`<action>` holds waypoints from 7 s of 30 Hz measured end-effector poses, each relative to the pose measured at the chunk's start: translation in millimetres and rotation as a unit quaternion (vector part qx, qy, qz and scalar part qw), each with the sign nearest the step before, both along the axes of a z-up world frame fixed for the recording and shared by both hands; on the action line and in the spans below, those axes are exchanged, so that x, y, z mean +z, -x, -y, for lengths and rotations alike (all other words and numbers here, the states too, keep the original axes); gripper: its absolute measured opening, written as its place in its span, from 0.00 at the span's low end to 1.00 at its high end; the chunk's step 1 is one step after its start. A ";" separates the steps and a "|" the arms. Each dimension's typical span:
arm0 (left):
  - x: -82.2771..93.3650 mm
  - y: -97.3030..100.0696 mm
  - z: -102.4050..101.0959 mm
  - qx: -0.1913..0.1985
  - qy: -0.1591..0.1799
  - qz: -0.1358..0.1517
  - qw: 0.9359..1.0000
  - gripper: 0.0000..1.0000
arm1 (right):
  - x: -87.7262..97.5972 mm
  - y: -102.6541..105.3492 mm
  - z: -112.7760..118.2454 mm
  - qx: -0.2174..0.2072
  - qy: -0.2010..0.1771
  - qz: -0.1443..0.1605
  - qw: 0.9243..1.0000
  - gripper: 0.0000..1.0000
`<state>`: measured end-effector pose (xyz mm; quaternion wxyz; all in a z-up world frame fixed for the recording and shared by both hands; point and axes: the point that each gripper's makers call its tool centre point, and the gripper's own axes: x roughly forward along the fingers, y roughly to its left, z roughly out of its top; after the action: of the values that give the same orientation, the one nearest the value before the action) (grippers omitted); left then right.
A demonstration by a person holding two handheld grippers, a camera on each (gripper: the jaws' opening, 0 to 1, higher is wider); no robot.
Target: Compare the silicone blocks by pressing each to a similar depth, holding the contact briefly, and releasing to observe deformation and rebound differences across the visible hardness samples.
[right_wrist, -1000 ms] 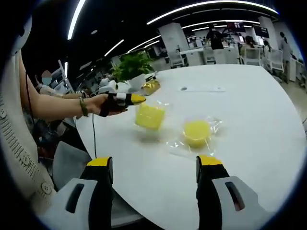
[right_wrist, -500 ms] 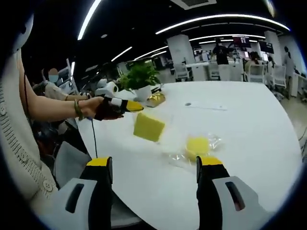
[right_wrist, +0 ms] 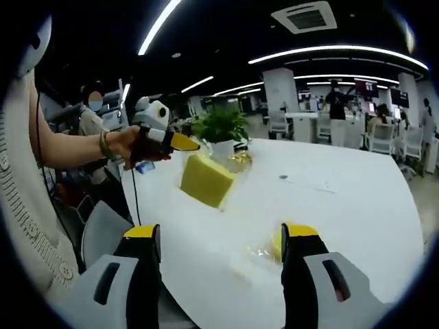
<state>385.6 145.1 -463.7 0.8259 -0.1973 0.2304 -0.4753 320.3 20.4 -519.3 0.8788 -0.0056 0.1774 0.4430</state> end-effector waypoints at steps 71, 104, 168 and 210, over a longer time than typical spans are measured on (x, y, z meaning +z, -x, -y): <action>13.9 84.1 51.2 -0.233 -0.089 0.016 0.968 0.00 | -16.3 9.8 -104.6 0.250 0.123 0.059 0.959 0.15; 12.8 83.3 51.9 -0.207 -0.093 0.002 0.974 0.00 | -15.5 8.4 -104.9 0.219 0.112 0.034 0.969 0.11; -31.5 34.8 9.2 -0.043 -0.015 -0.066 0.997 0.00 | -0.4 31.5 24.2 -0.028 0.020 0.085 0.996 0.74; -171.7 -98.2 -26.5 0.055 -0.030 -0.172 0.983 0.00 | -36.1 27.3 71.4 -0.145 0.080 0.002 0.986 0.65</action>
<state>483.8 171.6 -635.4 0.8047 -0.2638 0.3713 -0.3809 293.0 -51.0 -555.4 0.9309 -0.0507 0.2090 0.2953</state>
